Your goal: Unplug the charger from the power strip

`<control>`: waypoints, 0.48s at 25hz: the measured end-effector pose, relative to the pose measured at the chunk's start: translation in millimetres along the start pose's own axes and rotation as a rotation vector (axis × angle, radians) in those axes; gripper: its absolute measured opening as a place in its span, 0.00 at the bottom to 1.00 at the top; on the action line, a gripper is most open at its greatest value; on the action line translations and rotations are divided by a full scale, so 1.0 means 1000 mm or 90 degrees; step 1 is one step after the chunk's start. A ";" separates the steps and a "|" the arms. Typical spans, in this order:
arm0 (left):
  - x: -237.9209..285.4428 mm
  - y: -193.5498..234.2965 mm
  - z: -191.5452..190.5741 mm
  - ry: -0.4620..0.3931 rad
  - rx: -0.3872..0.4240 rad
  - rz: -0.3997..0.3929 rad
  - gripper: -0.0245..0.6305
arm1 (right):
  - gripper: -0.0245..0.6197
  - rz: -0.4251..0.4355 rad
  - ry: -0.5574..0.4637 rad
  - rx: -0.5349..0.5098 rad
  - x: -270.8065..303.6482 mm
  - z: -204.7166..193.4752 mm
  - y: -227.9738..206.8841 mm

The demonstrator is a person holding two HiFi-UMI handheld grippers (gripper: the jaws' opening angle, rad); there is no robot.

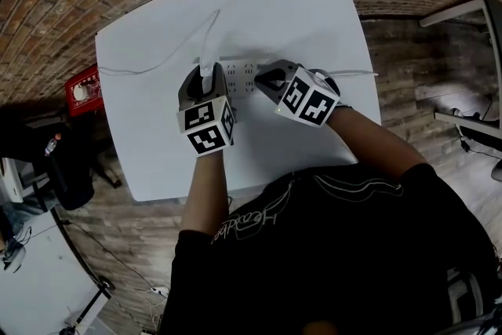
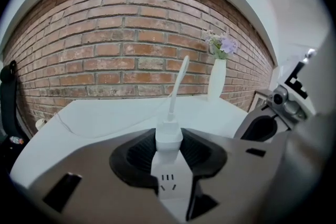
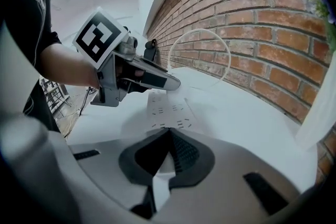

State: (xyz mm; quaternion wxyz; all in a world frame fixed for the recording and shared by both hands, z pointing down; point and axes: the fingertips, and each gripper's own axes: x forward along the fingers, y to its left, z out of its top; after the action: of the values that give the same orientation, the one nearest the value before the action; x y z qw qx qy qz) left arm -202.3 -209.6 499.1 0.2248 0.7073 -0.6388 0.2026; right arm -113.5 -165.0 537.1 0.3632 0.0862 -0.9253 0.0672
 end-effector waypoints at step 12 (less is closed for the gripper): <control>-0.001 0.002 -0.002 0.017 -0.042 -0.010 0.25 | 0.03 -0.005 0.016 -0.008 0.001 -0.002 0.000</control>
State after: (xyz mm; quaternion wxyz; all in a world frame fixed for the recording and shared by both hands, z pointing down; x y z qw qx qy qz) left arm -203.9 -208.0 500.1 0.2582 0.7020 -0.6363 0.1887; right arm -113.1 -164.8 539.5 0.3758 0.0868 -0.9206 0.0612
